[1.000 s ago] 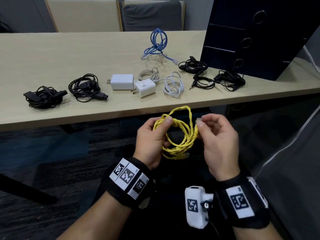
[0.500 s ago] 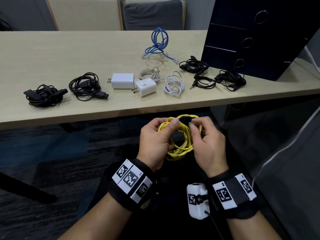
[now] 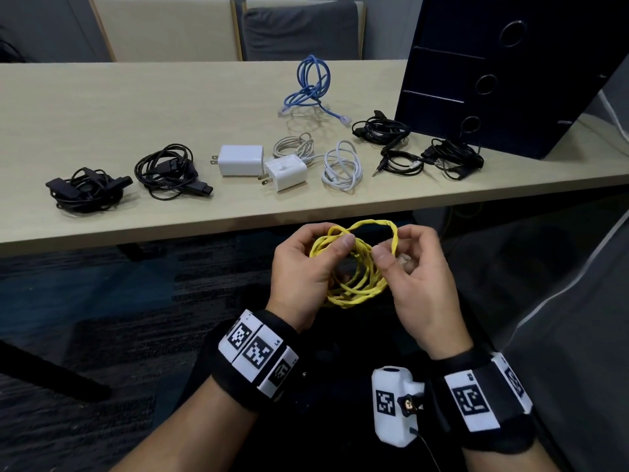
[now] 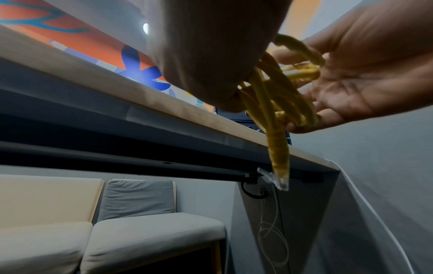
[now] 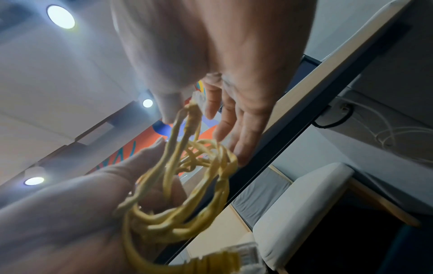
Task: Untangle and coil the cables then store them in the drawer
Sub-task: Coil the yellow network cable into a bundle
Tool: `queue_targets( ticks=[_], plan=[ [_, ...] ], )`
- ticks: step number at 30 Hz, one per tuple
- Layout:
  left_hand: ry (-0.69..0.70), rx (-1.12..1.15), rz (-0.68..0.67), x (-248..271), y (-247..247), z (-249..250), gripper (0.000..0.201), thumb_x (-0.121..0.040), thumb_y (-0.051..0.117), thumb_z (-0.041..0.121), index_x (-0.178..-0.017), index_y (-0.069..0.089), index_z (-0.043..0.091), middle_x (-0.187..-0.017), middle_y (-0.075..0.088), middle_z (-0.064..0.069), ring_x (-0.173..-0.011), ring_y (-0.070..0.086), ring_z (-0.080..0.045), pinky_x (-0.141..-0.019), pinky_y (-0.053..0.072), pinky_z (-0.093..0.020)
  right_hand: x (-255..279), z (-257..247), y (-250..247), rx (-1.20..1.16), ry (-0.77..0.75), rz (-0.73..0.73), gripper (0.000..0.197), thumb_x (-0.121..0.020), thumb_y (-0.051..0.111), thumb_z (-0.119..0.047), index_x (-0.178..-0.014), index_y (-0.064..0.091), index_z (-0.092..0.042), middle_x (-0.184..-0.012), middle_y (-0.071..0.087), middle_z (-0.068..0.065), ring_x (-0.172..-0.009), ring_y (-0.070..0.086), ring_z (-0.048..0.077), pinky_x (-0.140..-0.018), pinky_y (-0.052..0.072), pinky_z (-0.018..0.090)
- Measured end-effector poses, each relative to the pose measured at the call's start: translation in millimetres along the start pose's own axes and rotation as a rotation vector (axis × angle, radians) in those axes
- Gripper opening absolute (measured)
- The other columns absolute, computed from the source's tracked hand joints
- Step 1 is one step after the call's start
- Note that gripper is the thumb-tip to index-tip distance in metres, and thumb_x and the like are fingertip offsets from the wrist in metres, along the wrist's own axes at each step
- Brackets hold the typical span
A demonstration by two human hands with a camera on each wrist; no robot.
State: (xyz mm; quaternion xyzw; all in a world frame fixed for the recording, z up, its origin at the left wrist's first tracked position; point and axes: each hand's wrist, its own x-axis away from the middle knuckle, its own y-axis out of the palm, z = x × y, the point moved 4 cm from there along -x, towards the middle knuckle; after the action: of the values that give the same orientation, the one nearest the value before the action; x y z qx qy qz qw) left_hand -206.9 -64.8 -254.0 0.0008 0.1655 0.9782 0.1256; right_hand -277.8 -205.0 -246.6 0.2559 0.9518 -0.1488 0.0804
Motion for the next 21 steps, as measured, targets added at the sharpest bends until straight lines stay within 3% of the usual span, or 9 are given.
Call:
queue_targets(
  ticks=[3,5,6,8,11,14,16,19,21],
  plan=[
    [-0.010,0.000,-0.047,2,4,2,0.033,-0.067,0.075,0.021,-0.096,0.068,0.009,-0.072,0.067,0.002,-0.058,0.059,-0.009,-0.046,0.048,-0.024,-3,9,3,-0.062,0.098,-0.112,0.053,-0.071,0.071,-0.055,-0.115,0.054,-0.032,-0.111,0.066,-0.003,-0.099,0.066,0.007,-0.088,0.053,0.032],
    [-0.044,0.022,-0.099,3,7,3,0.036,-0.067,0.074,0.019,-0.100,0.066,0.006,-0.071,0.067,0.001,-0.054,0.058,-0.009,-0.043,0.048,-0.024,-4,12,8,-0.229,0.160,-0.196,0.057,-0.070,0.073,-0.060,-0.115,0.058,-0.028,-0.110,0.070,0.003,-0.102,0.068,0.016,-0.095,0.052,0.040],
    [-0.067,0.037,-0.110,3,7,2,0.037,-0.068,0.073,0.019,-0.101,0.065,0.005,-0.069,0.066,0.001,-0.051,0.057,-0.009,-0.042,0.047,-0.024,-4,14,10,-0.328,0.186,-0.230,0.062,-0.069,0.074,-0.063,-0.115,0.060,-0.023,-0.108,0.071,0.005,-0.097,0.069,0.022,-0.093,0.052,0.042],
    [-0.103,0.053,-0.101,2,7,1,0.042,-0.069,0.072,0.020,-0.107,0.061,0.007,-0.064,0.065,0.003,-0.043,0.052,-0.006,-0.043,0.044,-0.024,-3,12,14,-0.485,0.190,-0.255,0.068,-0.069,0.075,-0.064,-0.111,0.061,-0.014,-0.098,0.069,0.009,-0.072,0.065,0.024,-0.074,0.055,0.040],
    [-0.156,0.170,-0.081,1,6,-1,0.057,-0.068,0.072,0.016,-0.120,0.051,0.008,-0.069,0.068,-0.001,-0.049,0.056,-0.008,-0.050,0.048,-0.028,-3,7,18,-0.566,0.164,-0.121,0.045,-0.081,0.069,-0.048,-0.099,0.057,-0.008,-0.079,0.058,0.008,-0.049,0.047,0.013,-0.052,0.051,0.030],
    [-0.134,0.241,-0.026,4,3,-2,0.065,-0.068,0.076,-0.002,-0.125,0.046,0.009,-0.091,0.063,-0.010,-0.063,0.063,-0.016,-0.060,0.056,-0.033,-5,4,21,-0.584,0.146,-0.001,0.014,-0.096,0.054,-0.023,-0.091,0.052,-0.010,-0.066,0.045,0.007,-0.046,0.041,0.011,-0.049,0.050,0.029],
    [-0.072,0.185,0.064,5,0,-2,0.056,-0.073,0.070,-0.015,-0.117,0.047,0.013,-0.104,0.049,-0.010,-0.063,0.064,-0.017,-0.068,0.056,-0.040,-4,5,24,-0.612,0.160,0.051,0.012,-0.100,0.048,-0.015,-0.091,0.052,-0.010,-0.061,0.043,0.003,-0.047,0.040,0.011,-0.048,0.050,0.029],
    [-0.027,0.062,0.167,3,-2,-2,0.053,-0.071,0.074,-0.010,-0.108,0.051,0.020,-0.121,0.042,-0.013,-0.077,0.065,-0.030,-0.074,0.056,-0.046,-3,4,28,-0.665,0.156,0.096,0.012,-0.100,0.048,-0.016,-0.091,0.051,-0.011,-0.061,0.043,0.001,-0.048,0.040,0.011,-0.048,0.051,0.029],
    [-0.049,0.041,0.153,0,-4,-2,0.052,-0.069,0.078,-0.002,-0.109,0.055,0.022,-0.122,0.047,-0.013,-0.088,0.064,-0.031,-0.076,0.056,-0.046,-4,1,30,-0.672,0.130,0.098,0.013,-0.096,0.051,-0.023,-0.093,0.051,-0.011,-0.061,0.045,0.001,-0.049,0.041,0.011,-0.051,0.052,0.031]
  ],
)
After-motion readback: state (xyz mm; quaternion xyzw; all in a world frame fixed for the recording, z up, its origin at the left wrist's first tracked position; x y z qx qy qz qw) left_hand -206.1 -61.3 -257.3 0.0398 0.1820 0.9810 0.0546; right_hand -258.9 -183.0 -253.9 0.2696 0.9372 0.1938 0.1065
